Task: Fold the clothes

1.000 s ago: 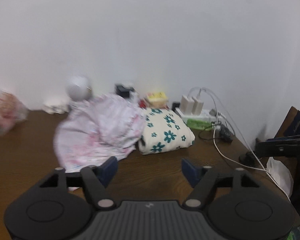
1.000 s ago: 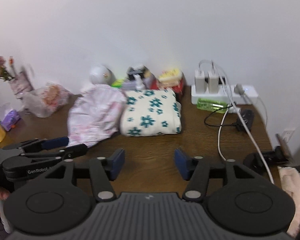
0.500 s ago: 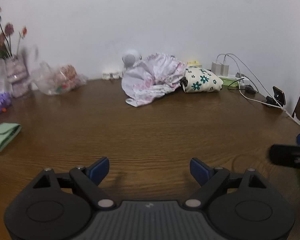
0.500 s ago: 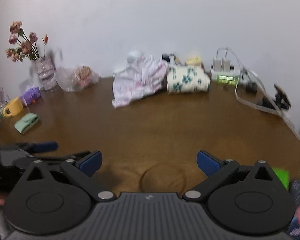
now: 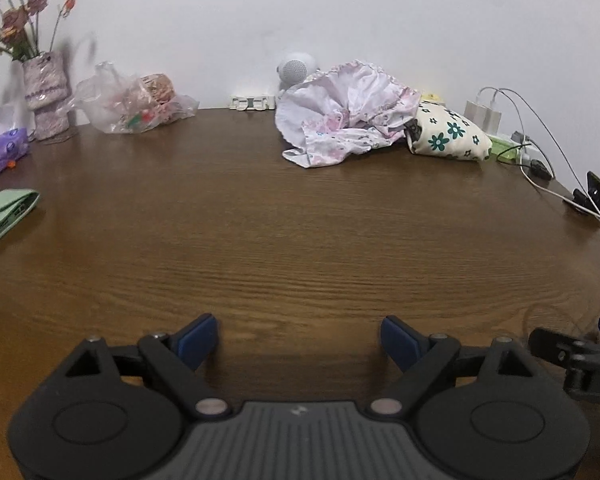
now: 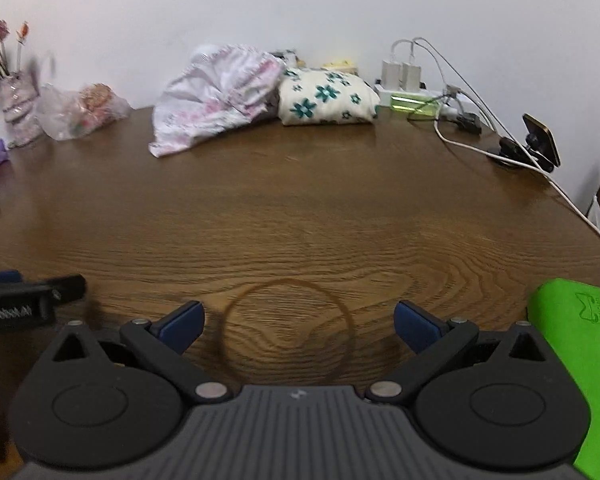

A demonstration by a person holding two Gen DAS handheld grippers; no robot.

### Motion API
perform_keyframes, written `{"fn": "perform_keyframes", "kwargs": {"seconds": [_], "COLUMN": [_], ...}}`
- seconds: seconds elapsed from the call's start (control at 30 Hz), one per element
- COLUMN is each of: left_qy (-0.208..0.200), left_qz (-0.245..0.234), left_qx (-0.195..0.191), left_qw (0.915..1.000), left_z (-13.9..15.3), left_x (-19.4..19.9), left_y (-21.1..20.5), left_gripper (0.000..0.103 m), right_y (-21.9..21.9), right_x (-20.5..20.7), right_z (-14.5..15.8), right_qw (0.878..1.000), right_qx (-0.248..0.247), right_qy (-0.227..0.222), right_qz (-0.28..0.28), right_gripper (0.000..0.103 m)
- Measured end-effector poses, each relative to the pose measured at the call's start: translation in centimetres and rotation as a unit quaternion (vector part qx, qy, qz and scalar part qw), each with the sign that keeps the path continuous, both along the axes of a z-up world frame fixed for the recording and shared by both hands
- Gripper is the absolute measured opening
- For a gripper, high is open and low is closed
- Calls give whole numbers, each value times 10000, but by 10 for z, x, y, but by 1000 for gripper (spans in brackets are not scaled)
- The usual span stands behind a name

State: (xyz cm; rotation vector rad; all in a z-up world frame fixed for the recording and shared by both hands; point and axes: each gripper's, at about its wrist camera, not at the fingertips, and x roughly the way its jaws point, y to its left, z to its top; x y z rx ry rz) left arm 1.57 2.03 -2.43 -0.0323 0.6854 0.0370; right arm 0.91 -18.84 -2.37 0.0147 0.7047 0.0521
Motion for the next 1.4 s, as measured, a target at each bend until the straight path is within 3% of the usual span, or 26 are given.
{"fn": "perform_keyframes", "kwargs": {"seconds": [0.17,1.4], "left_qy": [41,34], "left_qz": [-244,-133], "left_qx": [172,149], "left_qw": [9995,9998], "left_z": [-4,-4], "left_x": [7,-6], "left_y": [-11,-20], "left_gripper": [103,103], "right_y": [2,6], "right_x": [3,3], "right_z": [-5,-4], "right_qw": [9999,10000], "right_qx": [-135,-38], "right_qy": [-96,-69], "right_qz": [8,14], "right_gripper": [103,103]}}
